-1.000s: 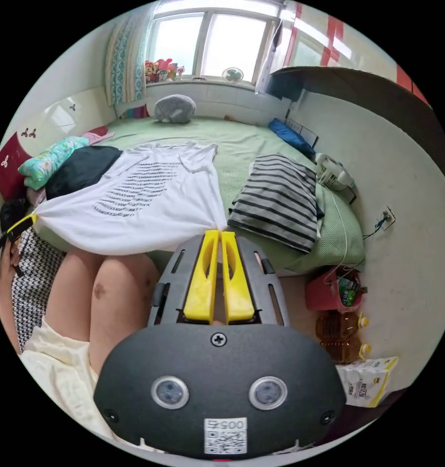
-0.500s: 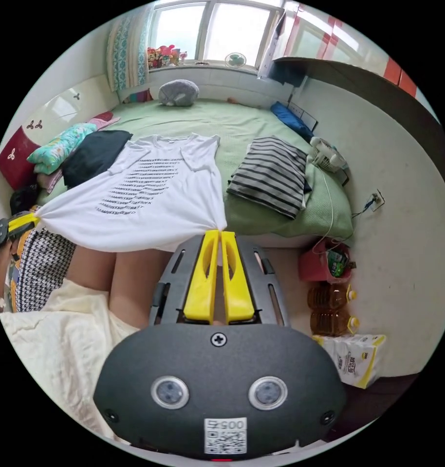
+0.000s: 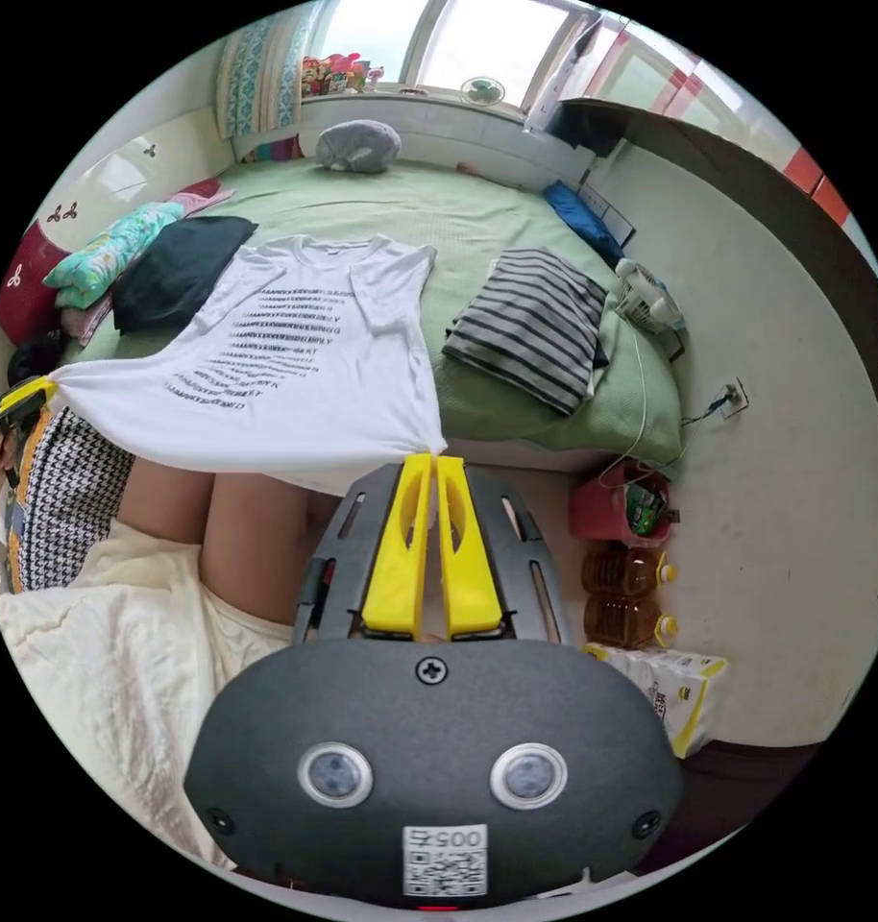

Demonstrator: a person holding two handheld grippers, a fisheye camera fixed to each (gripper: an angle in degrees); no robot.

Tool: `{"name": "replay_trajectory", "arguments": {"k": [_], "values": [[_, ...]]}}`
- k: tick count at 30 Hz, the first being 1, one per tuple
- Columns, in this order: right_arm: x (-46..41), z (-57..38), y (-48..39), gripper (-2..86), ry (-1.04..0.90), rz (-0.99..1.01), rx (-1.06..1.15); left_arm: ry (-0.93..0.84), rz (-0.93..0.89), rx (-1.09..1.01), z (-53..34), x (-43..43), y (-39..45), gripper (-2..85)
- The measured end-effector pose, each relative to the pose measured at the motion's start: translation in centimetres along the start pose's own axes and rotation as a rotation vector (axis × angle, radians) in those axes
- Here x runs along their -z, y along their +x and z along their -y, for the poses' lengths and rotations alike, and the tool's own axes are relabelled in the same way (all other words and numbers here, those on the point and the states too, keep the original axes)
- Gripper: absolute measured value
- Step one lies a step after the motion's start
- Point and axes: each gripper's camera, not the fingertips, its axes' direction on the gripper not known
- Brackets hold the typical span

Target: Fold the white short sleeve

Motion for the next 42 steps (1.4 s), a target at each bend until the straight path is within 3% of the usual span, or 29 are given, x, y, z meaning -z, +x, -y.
{"name": "replay_trajectory", "arguments": {"k": [14,20,26,29,35,42], "values": [[0.0,15.0,0.6,-1.6,0.182,-0.089,-0.025,0.147,0.097,0.010,12.0,-1.9,-6.4,0.4],[-4.1,24.9,1.4,-1.6,0.144,-0.105,-0.041,0.115,0.079,0.127,19.5,-6.0,-12.8,0.5],[-10.5,35.3,2.0,-1.0,0.077,-0.106,-0.146,0.137,0.247,0.151,26.6,-12.0,-14.8,1.3],[-13.6,38.5,2.2,1.2,0.005,-0.092,-0.210,0.034,0.253,0.195,29.2,-16.1,-16.2,2.8],[-15.2,38.0,3.3,4.7,0.046,0.027,-0.162,0.028,0.147,0.253,28.6,-17.3,-19.7,9.6],[-19.0,30.8,6.9,5.5,-0.044,0.198,-0.071,-0.013,-0.070,0.156,19.9,-16.9,-19.6,12.4]]}}
